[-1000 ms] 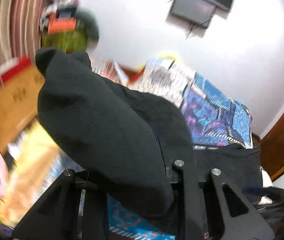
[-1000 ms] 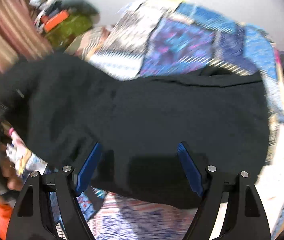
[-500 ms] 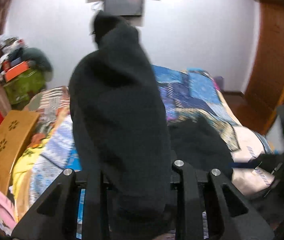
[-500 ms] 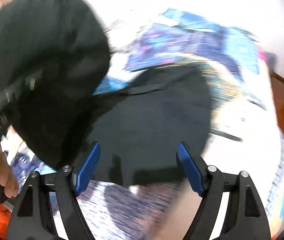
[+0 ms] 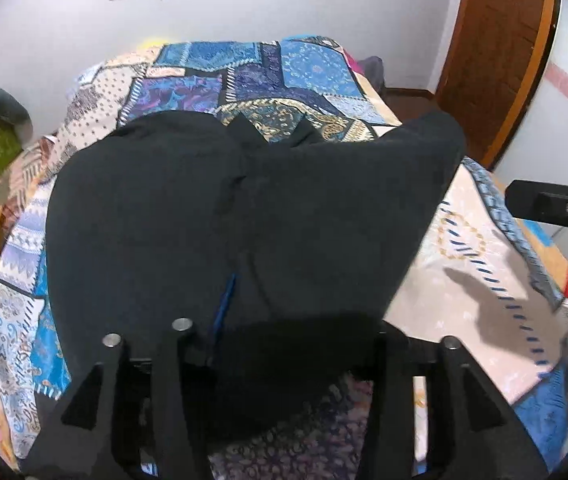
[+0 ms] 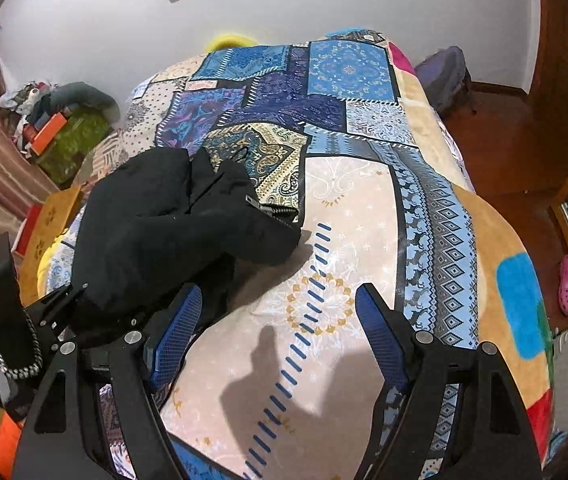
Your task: Fold large clothes
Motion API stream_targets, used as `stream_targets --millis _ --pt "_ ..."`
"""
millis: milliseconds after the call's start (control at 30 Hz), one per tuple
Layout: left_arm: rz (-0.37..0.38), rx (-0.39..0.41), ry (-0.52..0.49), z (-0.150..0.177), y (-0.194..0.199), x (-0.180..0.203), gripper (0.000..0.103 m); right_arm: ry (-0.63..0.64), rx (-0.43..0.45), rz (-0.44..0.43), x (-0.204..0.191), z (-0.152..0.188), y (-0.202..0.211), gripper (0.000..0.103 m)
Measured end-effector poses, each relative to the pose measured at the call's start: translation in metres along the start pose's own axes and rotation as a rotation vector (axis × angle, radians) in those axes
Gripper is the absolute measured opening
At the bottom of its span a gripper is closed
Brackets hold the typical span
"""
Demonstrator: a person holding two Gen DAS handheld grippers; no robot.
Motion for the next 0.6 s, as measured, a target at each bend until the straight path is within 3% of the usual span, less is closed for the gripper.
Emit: stream_targets --millis 133,333,467,600 --pt "0.038 -0.032 0.019 0.004 0.015 -0.003 0.066 0.008 0.027 -0.039 -0.003 -0.004 0.008 0.076" --pt "0.121 0.008 0.142 0.006 0.062 -0.029 0.074 0.036 0.046 -0.107 -0.029 -0.015 0.011 0.076" --pt "0.047 0.108 0.17 -0.005 0.083 -0.058 0.083 0.035 0.053 -0.144 -0.051 -0.027 0.001 0.076" --pt "-0.034 0.131 0.203 -0.013 0.08 -0.084 0.083 0.072 0.043 -0.162 -0.073 -0.036 -0.015 0.076"
Point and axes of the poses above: each gripper's, at about its wrist camera, not at the fingertips, and y roughly against the way its jaws point, x to its right, z to its underside, the point moved 1 cm from there along -y, roughly the way its jaws point, and after that the axes turned 12 degrees about y, right-handed, at the moved point
